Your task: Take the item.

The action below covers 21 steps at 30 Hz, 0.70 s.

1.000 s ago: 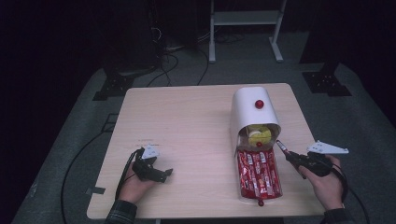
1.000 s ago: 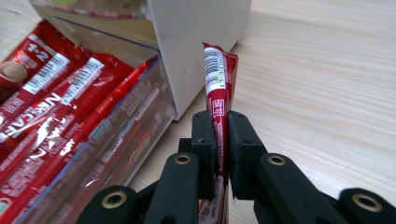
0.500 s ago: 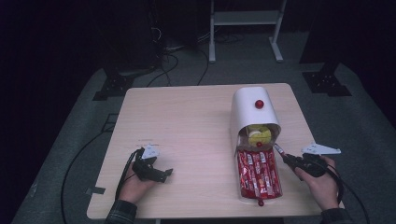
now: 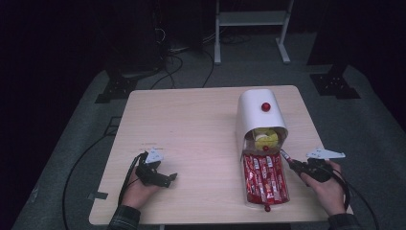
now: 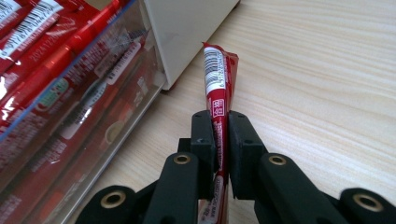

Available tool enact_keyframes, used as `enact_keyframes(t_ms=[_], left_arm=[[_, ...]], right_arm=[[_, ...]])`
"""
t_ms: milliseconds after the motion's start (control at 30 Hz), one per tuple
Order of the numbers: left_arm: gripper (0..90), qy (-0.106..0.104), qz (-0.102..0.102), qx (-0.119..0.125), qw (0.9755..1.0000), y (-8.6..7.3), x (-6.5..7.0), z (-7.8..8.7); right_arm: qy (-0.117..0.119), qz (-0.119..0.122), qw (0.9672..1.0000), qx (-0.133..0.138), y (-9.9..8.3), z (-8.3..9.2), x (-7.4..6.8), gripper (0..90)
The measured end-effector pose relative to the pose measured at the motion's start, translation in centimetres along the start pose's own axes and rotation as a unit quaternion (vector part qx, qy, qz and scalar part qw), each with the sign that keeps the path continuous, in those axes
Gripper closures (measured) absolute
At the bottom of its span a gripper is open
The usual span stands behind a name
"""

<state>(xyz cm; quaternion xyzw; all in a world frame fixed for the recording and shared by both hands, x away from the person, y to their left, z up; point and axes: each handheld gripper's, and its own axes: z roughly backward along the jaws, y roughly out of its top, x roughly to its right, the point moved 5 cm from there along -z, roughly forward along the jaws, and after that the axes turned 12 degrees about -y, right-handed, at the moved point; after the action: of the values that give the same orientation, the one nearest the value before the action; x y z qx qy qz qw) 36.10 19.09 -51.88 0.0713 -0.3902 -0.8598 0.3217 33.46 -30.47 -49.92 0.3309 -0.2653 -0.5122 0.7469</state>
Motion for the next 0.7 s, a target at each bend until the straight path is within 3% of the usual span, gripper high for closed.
enact_keyframes(t_ms=[700], left_arm=[[0.0, 0.000, 0.000, 0.000, 1.0000, 0.00, 0.00, 0.00]], right_arm=[[-0.002, 0.010, 0.9998, -0.016, -0.40, -0.59, -0.27, 79.5]])
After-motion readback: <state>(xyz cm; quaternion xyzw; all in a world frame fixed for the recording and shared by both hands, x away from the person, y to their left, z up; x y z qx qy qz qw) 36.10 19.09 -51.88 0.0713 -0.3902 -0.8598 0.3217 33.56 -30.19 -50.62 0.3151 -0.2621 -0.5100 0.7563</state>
